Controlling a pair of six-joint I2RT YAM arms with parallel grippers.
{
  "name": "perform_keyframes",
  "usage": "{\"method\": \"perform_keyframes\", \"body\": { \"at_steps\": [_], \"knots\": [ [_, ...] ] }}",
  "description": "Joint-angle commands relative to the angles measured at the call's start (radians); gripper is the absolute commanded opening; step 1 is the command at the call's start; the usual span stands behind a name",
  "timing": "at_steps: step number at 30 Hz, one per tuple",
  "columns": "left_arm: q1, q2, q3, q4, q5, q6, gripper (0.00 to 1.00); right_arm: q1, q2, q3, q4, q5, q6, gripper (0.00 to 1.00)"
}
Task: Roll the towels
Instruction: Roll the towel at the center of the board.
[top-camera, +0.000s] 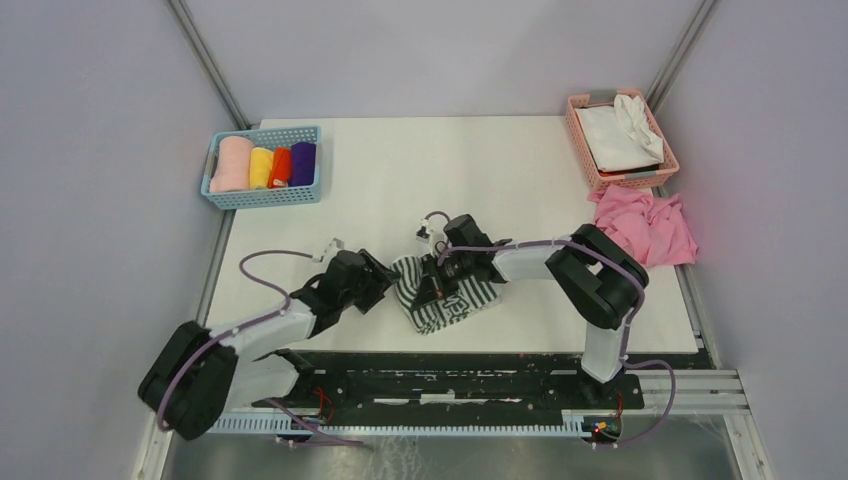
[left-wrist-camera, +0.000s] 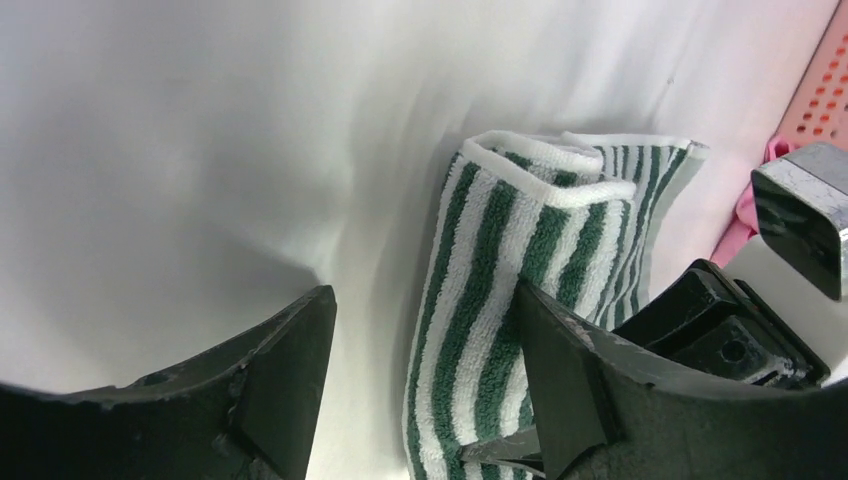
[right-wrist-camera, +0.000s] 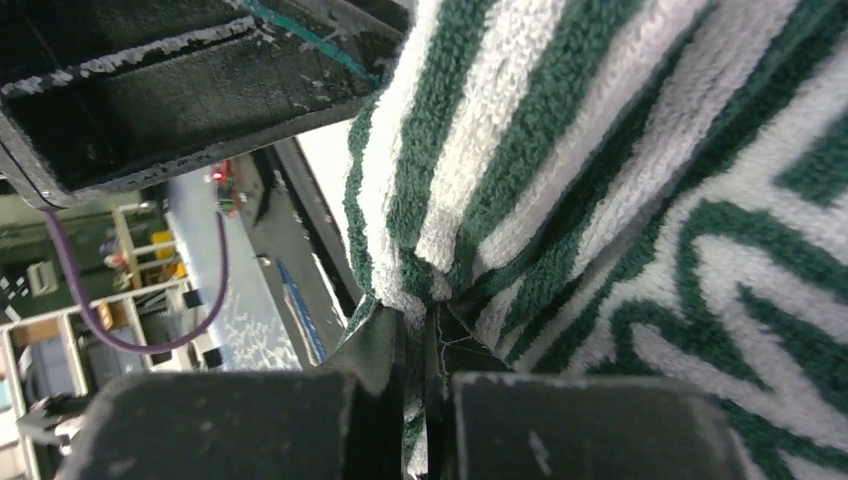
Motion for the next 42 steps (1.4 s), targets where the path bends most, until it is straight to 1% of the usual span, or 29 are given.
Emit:
{"method": "perform_keyframes", "body": {
  "at_steps": [1, 3, 5, 7, 9, 12, 16, 20, 24, 29, 32, 35, 38, 41, 42],
  "knots": [
    [0.035, -0.250, -0.062, -0.270, -0.118, -0.061, 0.76, 0.023, 0.073, 0.074, 0.223, -0.135, 0.106, 0.00],
    [0.042, -0.391, -0.064, -0.357, -0.154, -0.062, 0.79, 0.021, 0.074, 0.053, 0.237, -0.129, 0.124, 0.01],
    [0.044, -0.479, -0.063, -0.405, -0.164, -0.060, 0.82, 0.010, 0.062, 0.002, 0.246, -0.115, 0.143, 0.01],
    [0.045, -0.526, -0.070, -0.399, -0.145, -0.054, 0.84, -0.011, 0.048, -0.081, 0.340, -0.105, 0.202, 0.00],
    [0.045, -0.531, -0.081, -0.338, -0.097, -0.039, 0.85, -0.034, 0.050, -0.155, 0.411, -0.092, 0.267, 0.00],
    [0.045, -0.471, -0.091, -0.216, -0.024, -0.017, 0.86, -0.059, 0.078, -0.221, 0.483, -0.085, 0.317, 0.00],
    [0.047, -0.336, -0.065, -0.078, 0.051, 0.035, 0.86, -0.092, 0.134, -0.262, 0.541, -0.091, 0.362, 0.01],
    [0.053, -0.214, -0.020, 0.030, 0.109, 0.066, 0.87, -0.109, 0.158, -0.263, 0.510, -0.097, 0.343, 0.01],
    [0.055, -0.084, 0.013, 0.138, 0.170, 0.065, 0.88, -0.114, 0.168, -0.263, 0.495, -0.100, 0.324, 0.01],
    [0.055, 0.057, 0.054, 0.196, 0.241, 0.066, 0.86, -0.119, 0.175, -0.259, 0.485, -0.104, 0.312, 0.01],
    [0.053, 0.110, 0.060, 0.184, 0.245, 0.061, 0.80, -0.119, 0.170, -0.255, 0.467, -0.105, 0.296, 0.01],
    [0.053, 0.151, 0.077, 0.130, 0.204, 0.062, 0.66, -0.118, 0.151, -0.235, 0.407, -0.096, 0.254, 0.01],
    [0.052, 0.198, 0.115, 0.051, 0.154, 0.061, 0.54, -0.117, 0.102, -0.205, 0.302, -0.073, 0.189, 0.04],
    [0.052, 0.196, 0.150, -0.073, 0.063, 0.040, 0.35, -0.109, 0.043, -0.149, 0.145, -0.032, 0.090, 0.10],
    [0.052, 0.177, 0.150, -0.105, 0.029, 0.024, 0.26, -0.103, 0.024, -0.124, 0.090, -0.012, 0.053, 0.11]
  ]
}}
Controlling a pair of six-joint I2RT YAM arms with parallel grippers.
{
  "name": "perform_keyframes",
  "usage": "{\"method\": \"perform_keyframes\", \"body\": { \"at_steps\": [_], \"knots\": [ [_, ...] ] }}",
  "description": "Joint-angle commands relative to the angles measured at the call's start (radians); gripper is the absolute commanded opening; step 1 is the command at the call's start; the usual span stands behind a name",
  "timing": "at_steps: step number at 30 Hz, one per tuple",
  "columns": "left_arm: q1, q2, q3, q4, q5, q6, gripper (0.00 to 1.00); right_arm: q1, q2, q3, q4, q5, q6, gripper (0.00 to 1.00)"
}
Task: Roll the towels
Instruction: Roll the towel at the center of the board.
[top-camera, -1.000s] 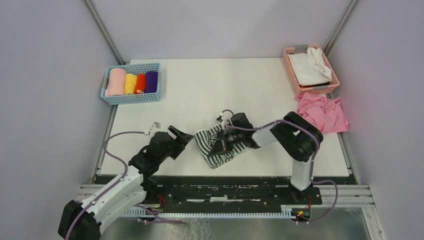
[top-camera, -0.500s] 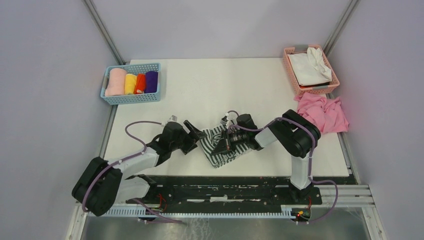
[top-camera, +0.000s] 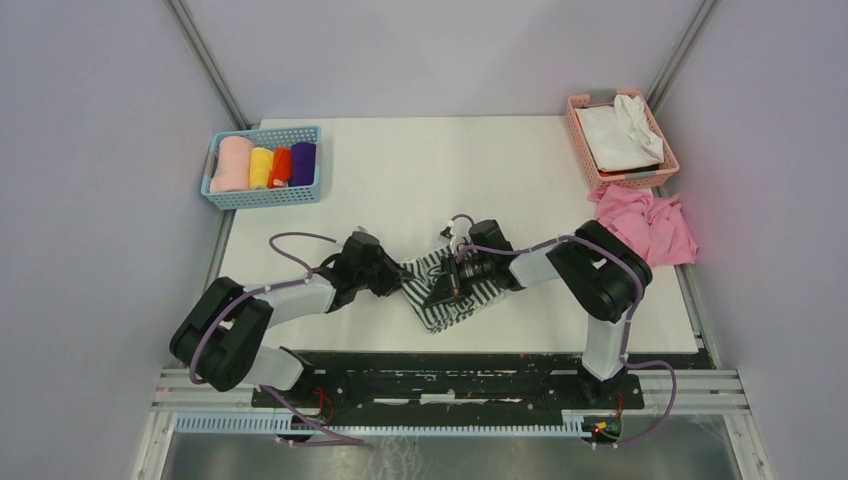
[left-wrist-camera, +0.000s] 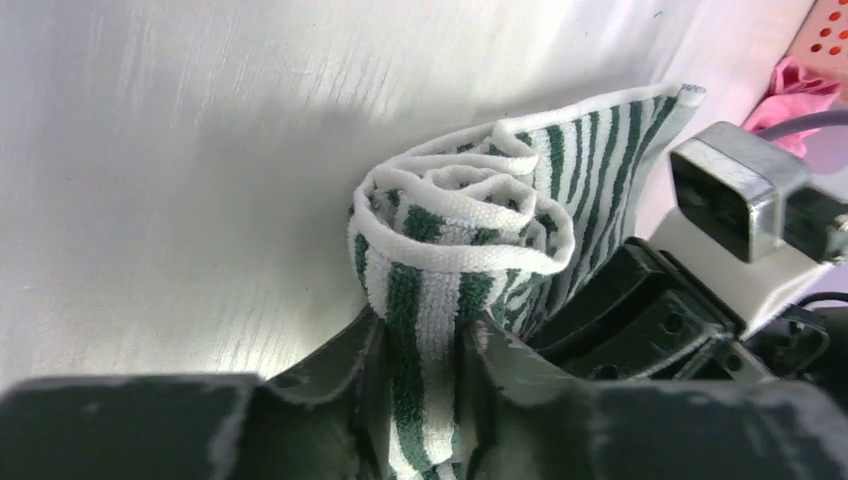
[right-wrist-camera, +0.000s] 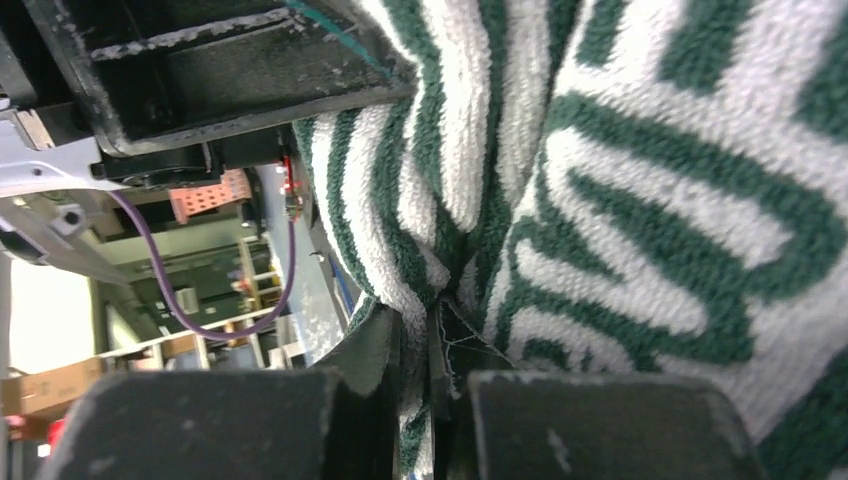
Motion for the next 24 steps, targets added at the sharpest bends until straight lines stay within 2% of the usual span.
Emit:
{"method": "perform_keyframes", "body": {
  "at_steps": [1, 5, 9, 11, 15, 20, 22, 24],
  "knots": [
    [0.003, -0.040, 0.042, -0.192, -0.185, -0.019, 0.17, 0.006, -0.068, 0.083, -0.365, 0.183, -0.261, 0.13],
    [0.004, -0.185, 0.015, -0.343, -0.341, -0.101, 0.03, 0.032, -0.095, 0.247, -0.649, 0.280, -0.455, 0.13],
    [0.005, -0.317, -0.045, -0.455, -0.433, -0.199, 0.03, 0.063, -0.079, 0.407, -0.849, 0.412, -0.617, 0.10],
    [0.005, -0.344, -0.074, -0.446, -0.433, -0.219, 0.03, 0.076, -0.088, 0.442, -0.883, 0.422, -0.649, 0.13],
    [0.005, -0.284, -0.056, -0.451, -0.413, -0.221, 0.03, 0.159, -0.136, 0.476, -0.940, 0.515, -0.712, 0.23],
    [0.005, -0.209, 0.019, -0.510, -0.405, -0.203, 0.03, 0.248, -0.184, 0.451, -0.911, 0.634, -0.695, 0.34],
    [0.005, -0.207, 0.028, -0.525, -0.406, -0.208, 0.03, 0.279, -0.205, 0.429, -0.892, 0.694, -0.687, 0.44],
    [0.004, -0.215, 0.025, -0.529, -0.400, -0.219, 0.03, 0.300, -0.224, 0.403, -0.858, 0.716, -0.677, 0.45]
  ]
}}
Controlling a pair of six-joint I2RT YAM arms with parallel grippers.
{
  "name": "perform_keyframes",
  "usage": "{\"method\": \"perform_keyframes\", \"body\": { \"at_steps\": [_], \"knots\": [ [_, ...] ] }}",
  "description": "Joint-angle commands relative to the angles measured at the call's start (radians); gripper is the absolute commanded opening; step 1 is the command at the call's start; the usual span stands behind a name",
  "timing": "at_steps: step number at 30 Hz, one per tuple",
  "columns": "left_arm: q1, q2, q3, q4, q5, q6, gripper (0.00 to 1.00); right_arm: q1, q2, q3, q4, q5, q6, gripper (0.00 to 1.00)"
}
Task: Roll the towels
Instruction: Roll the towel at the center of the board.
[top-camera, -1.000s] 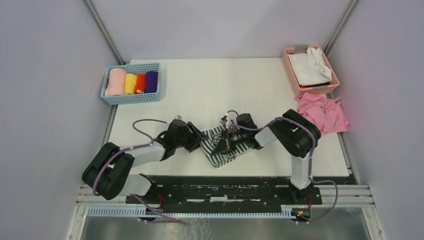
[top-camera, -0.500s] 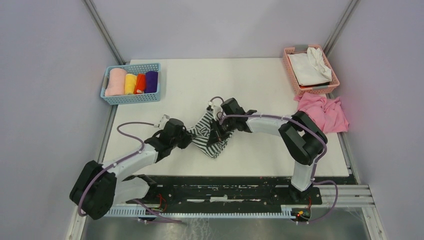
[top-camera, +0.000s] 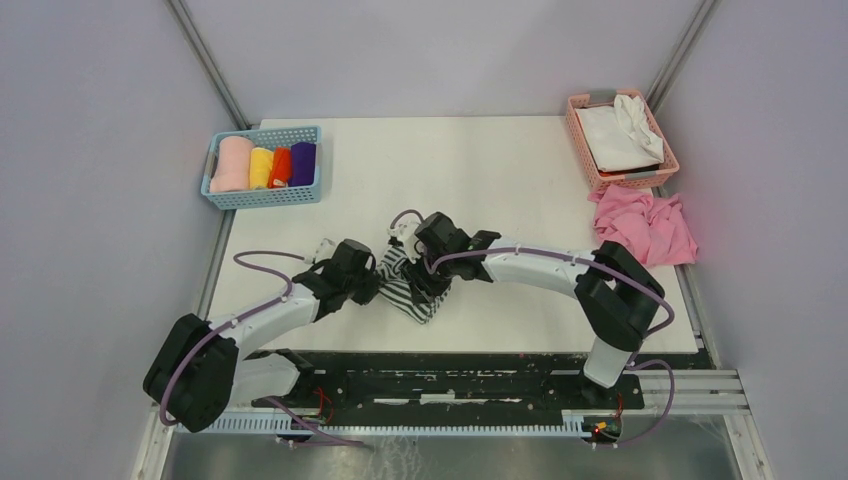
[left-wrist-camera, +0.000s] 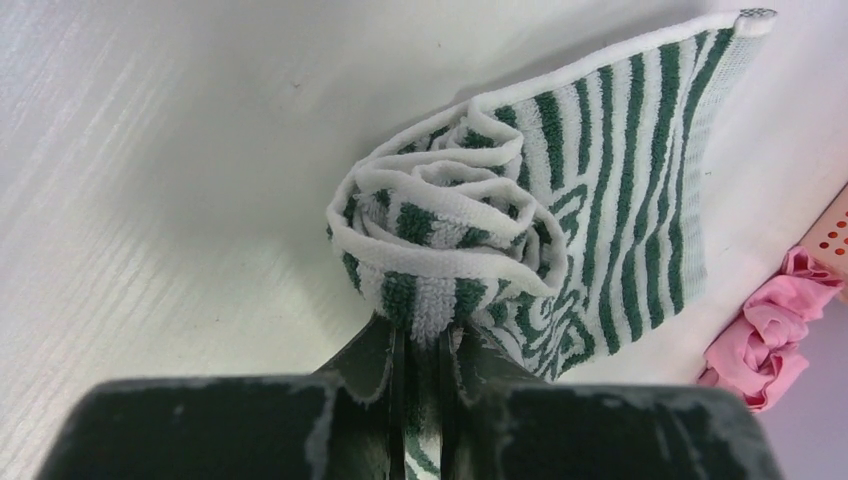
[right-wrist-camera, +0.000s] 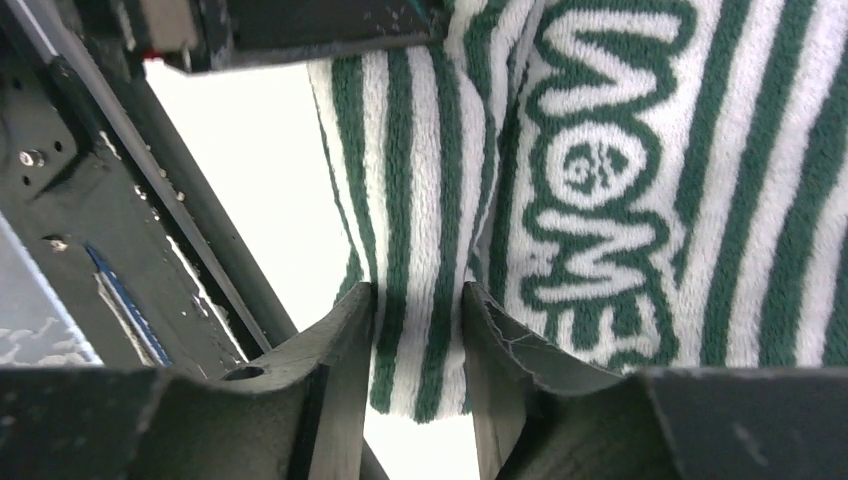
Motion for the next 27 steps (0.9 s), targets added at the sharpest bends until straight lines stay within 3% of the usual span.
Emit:
{"method": "perform_keyframes", "body": {
  "at_steps": [1, 10, 11, 15, 16, 20, 23, 27],
  "knots": [
    [0.015, 0.004, 0.006, -0.132, -0.097, -0.027, 0.03, 0.041, -0.081, -0.051, -0.027, 0.144, -0.007, 0.45],
    [0.014, -0.014, -0.039, -0.092, -0.062, -0.078, 0.04, 0.081, -0.004, -0.100, 0.082, 0.078, 0.087, 0.45],
    [0.015, -0.017, -0.040, -0.093, -0.062, -0.078, 0.07, 0.077, 0.009, -0.107, 0.094, 0.068, 0.099, 0.41],
    [0.015, -0.054, -0.037, -0.124, -0.092, -0.061, 0.24, 0.025, 0.043, -0.136, 0.145, -0.075, 0.139, 0.06],
    [0.015, -0.070, -0.037, -0.131, -0.100, -0.055, 0.29, 0.007, 0.050, -0.145, 0.164, -0.121, 0.154, 0.01],
    [0.022, -0.132, -0.046, -0.140, -0.108, -0.011, 0.64, -0.085, 0.109, -0.170, 0.247, -0.370, 0.239, 0.01],
    [0.041, -0.173, -0.053, -0.139, -0.076, 0.033, 0.78, -0.144, 0.170, -0.170, 0.310, -0.506, 0.295, 0.00],
    [0.103, -0.232, -0.093, -0.059, 0.033, 0.107, 0.85, -0.193, 0.258, -0.163, 0.342, -0.599, 0.357, 0.01]
  ]
}}
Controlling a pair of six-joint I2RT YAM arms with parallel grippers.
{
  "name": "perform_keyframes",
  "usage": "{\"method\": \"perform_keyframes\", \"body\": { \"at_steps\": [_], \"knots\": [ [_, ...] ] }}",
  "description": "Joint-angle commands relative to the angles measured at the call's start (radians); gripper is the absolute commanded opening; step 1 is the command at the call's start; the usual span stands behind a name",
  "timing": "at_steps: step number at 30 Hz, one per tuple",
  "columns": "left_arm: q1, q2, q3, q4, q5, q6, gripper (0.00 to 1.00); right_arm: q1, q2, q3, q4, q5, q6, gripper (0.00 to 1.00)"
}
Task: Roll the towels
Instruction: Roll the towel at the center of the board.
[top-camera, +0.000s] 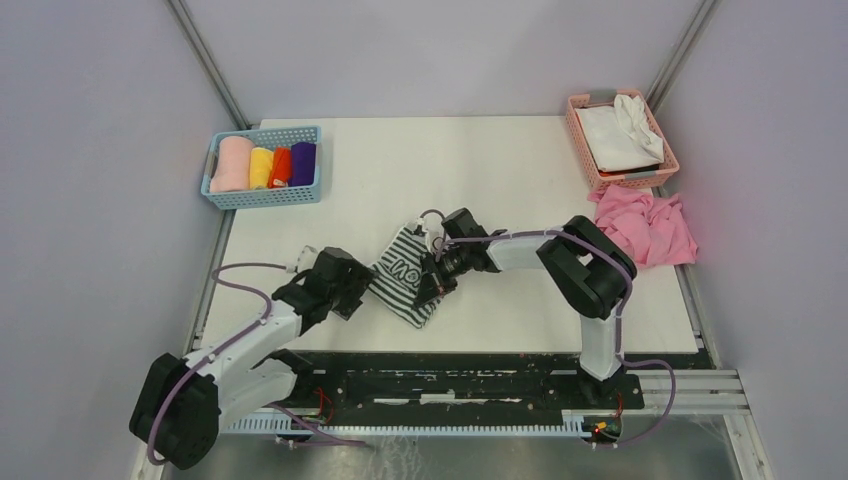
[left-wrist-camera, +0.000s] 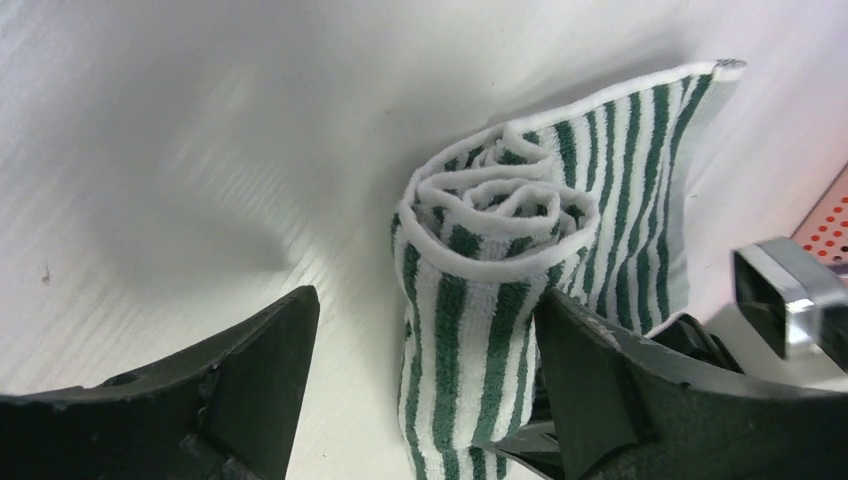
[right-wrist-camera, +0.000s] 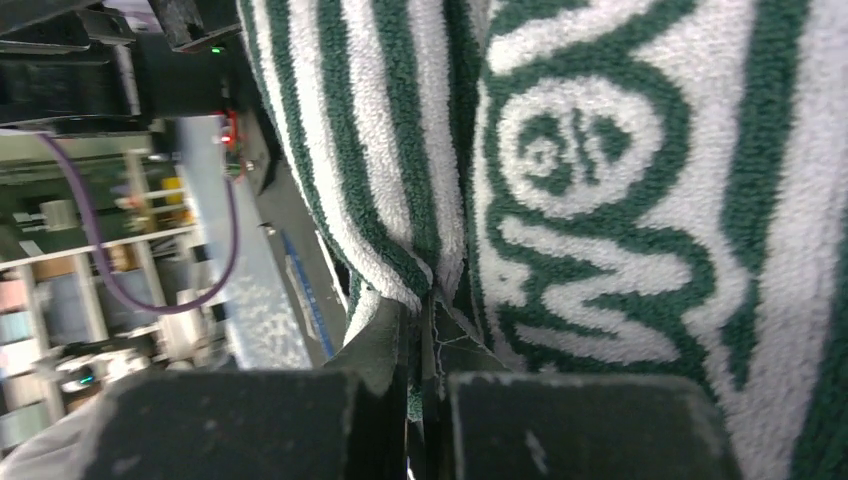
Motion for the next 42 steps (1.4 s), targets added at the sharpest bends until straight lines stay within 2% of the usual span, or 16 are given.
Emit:
{"method": "perform_keyframes", "body": {
  "at_steps": [1, 6, 11, 14, 18, 22, 25, 29, 30, 31, 36, 42],
  "knots": [
    [0.081, -0.065, -0.048, 0.080, 0.094, 0.122, 0.86, -0.044, 0.116, -0.019, 0.032, -0.130, 0.083, 0.00],
    [0.156, -0.079, -0.079, 0.205, 0.229, 0.180, 0.88, -0.070, 0.181, -0.010, 0.010, -0.149, 0.089, 0.01],
    [0.158, 0.018, -0.025, 0.290, 0.314, 0.242, 0.88, -0.080, 0.224, 0.015, -0.025, -0.136, 0.090, 0.01],
    [0.158, 0.085, 0.001, 0.319, 0.326, 0.269, 0.84, -0.084, 0.234, 0.031, -0.063, -0.114, 0.062, 0.01],
    [0.159, 0.176, 0.036, 0.337, 0.304, 0.297, 0.72, -0.083, 0.216, 0.045, -0.134, -0.075, -0.006, 0.03],
    [0.158, 0.257, 0.093, 0.259, 0.277, 0.332, 0.45, -0.081, 0.155, 0.034, -0.176, -0.027, -0.048, 0.07],
    [0.156, 0.277, 0.129, 0.181, 0.253, 0.338, 0.27, -0.074, 0.080, 0.020, -0.186, 0.029, -0.063, 0.16],
    [0.149, 0.275, 0.153, 0.109, 0.227, 0.329, 0.13, -0.051, -0.039, 0.024, -0.265, 0.142, -0.129, 0.27],
    [0.146, 0.275, 0.158, 0.095, 0.218, 0.327, 0.11, -0.046, -0.071, 0.027, -0.285, 0.175, -0.143, 0.32],
    [0.144, 0.275, 0.163, 0.080, 0.213, 0.324, 0.10, -0.040, -0.104, 0.025, -0.300, 0.214, -0.156, 0.38],
    [0.136, 0.285, 0.169, 0.046, 0.198, 0.296, 0.08, 0.040, -0.277, 0.040, -0.383, 0.459, -0.239, 0.54],
    [0.127, 0.297, 0.166, 0.041, 0.191, 0.275, 0.08, 0.243, -0.418, 0.058, -0.400, 0.801, -0.331, 0.66]
  ]
}}
